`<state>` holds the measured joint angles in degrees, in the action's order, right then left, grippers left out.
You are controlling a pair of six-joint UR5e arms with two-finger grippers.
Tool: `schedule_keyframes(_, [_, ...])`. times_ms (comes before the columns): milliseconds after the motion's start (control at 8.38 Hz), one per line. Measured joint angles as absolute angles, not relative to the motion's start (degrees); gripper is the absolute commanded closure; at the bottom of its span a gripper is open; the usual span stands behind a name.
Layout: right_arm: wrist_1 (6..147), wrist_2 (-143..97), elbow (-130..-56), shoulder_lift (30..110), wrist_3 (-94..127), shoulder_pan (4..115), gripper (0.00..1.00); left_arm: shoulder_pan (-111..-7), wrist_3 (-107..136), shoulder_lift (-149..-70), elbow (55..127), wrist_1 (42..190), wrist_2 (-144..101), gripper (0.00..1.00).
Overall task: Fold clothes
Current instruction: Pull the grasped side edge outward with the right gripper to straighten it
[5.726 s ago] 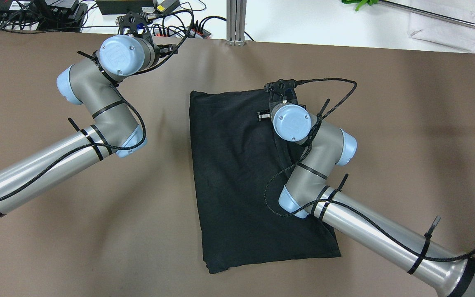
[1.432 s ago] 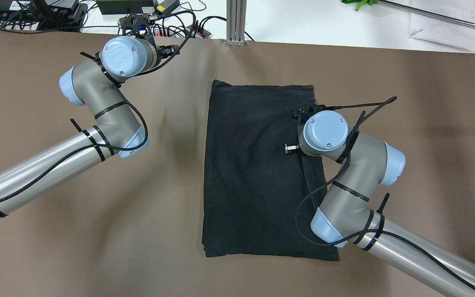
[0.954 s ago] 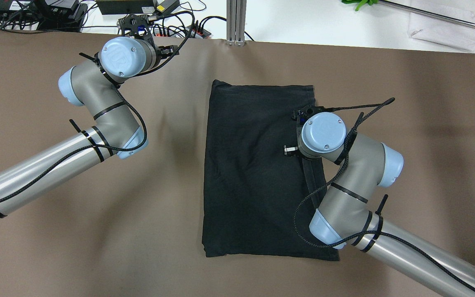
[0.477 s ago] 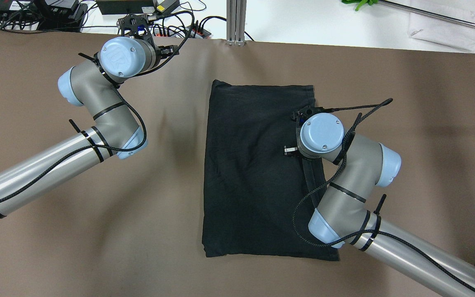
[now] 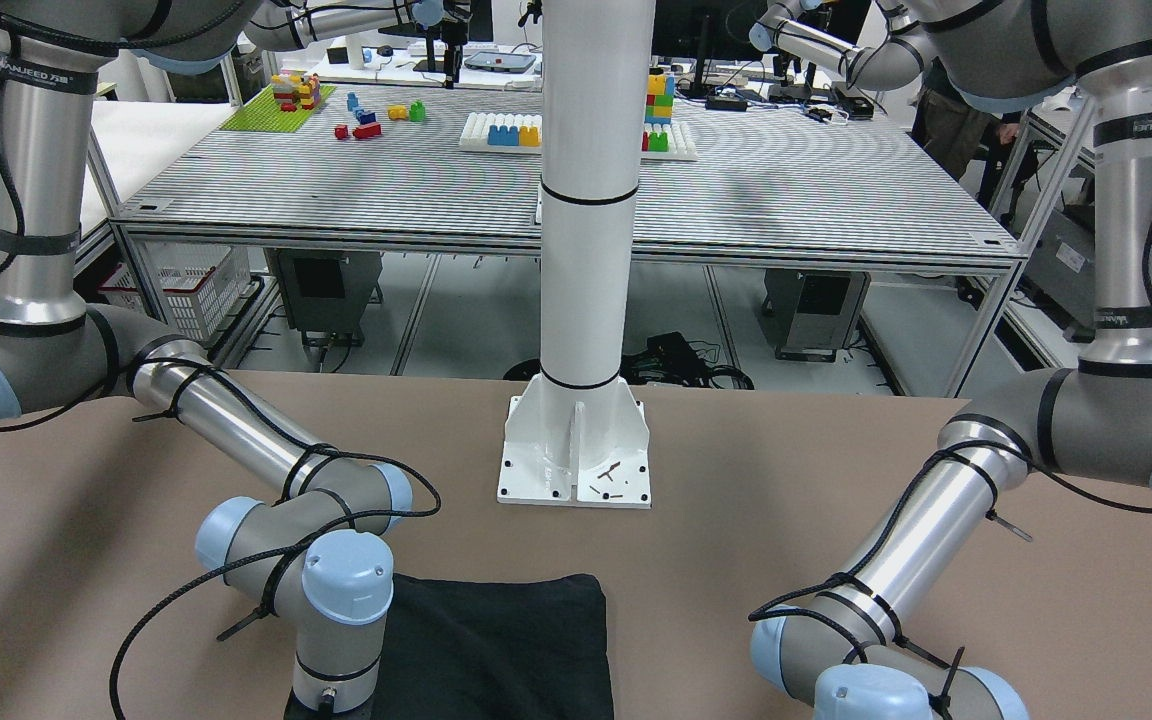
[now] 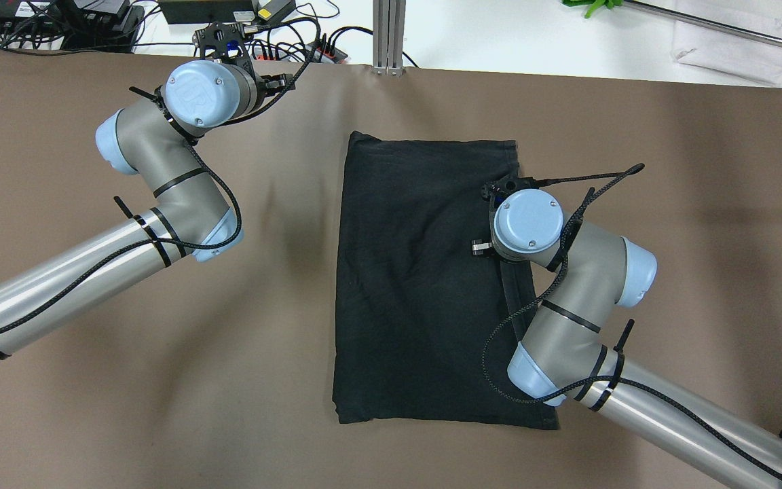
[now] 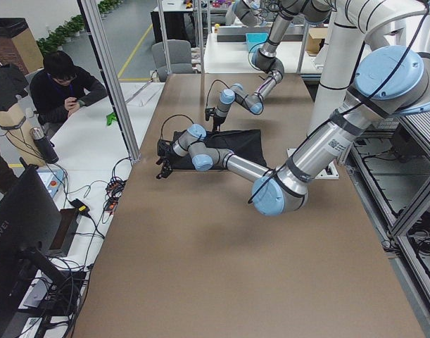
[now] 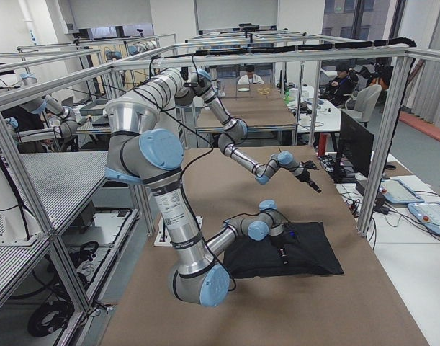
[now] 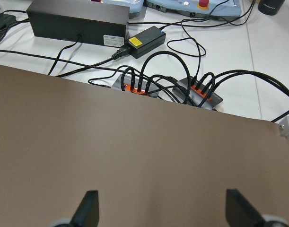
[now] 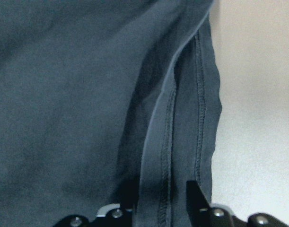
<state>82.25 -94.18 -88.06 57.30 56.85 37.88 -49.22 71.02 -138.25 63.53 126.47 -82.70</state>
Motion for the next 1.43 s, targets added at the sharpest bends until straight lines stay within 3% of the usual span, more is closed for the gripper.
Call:
schedule_keyframes(358, [82.1,-94.2,-88.3,57.1,56.5,37.9,0.87,-49.2,71.0,-138.3,63.5,126.5,-82.7,0.06])
schedule_keyframes(716, [82.1,-94.4,-88.5,57.4,56.2,37.9,0.99,-49.2,71.1,-138.3,63.5,126.5,-82.7,0.05])
schedule_keyframes(1432, [78.7,-94.7,-92.3,63.2,49.8,38.9,0.99,-49.1,71.3,-138.3,63.6,126.5,-82.7,0.06])
